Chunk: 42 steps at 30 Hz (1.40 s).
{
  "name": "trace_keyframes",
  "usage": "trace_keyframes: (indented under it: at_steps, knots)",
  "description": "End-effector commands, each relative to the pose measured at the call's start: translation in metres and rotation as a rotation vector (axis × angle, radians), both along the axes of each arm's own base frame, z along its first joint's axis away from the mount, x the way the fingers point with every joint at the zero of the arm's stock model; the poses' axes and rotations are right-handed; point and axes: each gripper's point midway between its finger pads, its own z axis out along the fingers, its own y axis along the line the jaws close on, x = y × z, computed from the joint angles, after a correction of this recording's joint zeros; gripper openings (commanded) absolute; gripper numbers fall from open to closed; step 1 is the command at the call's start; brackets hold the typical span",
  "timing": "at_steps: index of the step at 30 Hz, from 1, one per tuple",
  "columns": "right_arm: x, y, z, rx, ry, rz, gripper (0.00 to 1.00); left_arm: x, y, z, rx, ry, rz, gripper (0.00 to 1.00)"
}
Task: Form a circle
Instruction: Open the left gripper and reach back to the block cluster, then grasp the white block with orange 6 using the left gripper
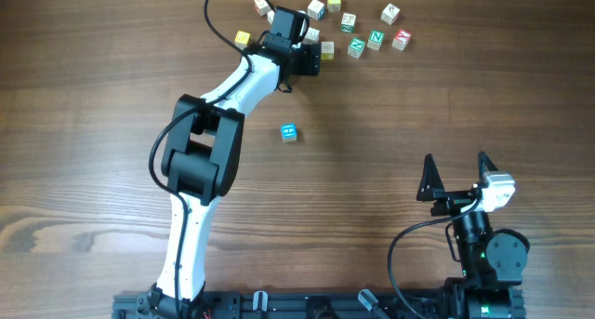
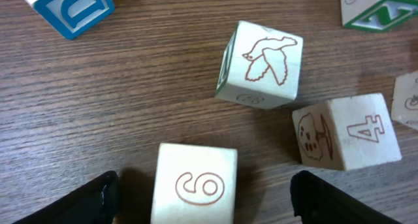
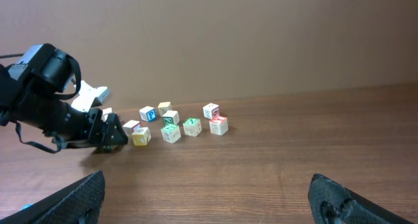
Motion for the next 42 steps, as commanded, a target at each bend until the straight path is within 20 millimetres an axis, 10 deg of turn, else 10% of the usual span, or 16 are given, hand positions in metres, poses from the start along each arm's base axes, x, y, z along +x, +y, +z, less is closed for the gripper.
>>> trace_keyframes:
  at_steps: [1, 9, 15, 28, 42]
  knots:
    - [0.0, -0.004, 0.002, 0.006, -0.011, -0.022, 1.0, 0.003, 0.0, -0.007, -0.003, 0.003, -0.008, 0.76]
    - [0.0, -0.004, 0.002, 0.006, -0.011, -0.022, 1.0, -0.001, 0.002, -0.003, 0.006, 0.019, -0.006, 0.5]
    - [0.0, -0.004, 0.002, 0.006, -0.011, -0.022, 1.0, 0.0, 0.002, 0.042, -0.014, -0.031, -0.006, 0.31]
    - [0.0, -0.004, 0.002, 0.006, -0.011, -0.022, 1.0, -0.016, 0.017, 0.12, 0.004, -0.087, 0.026, 0.24]
    - [0.0, -0.004, 0.002, 0.006, -0.011, -0.022, 1.0, -0.098, 0.02, 0.276, -0.055, -0.217, -0.025, 0.24]
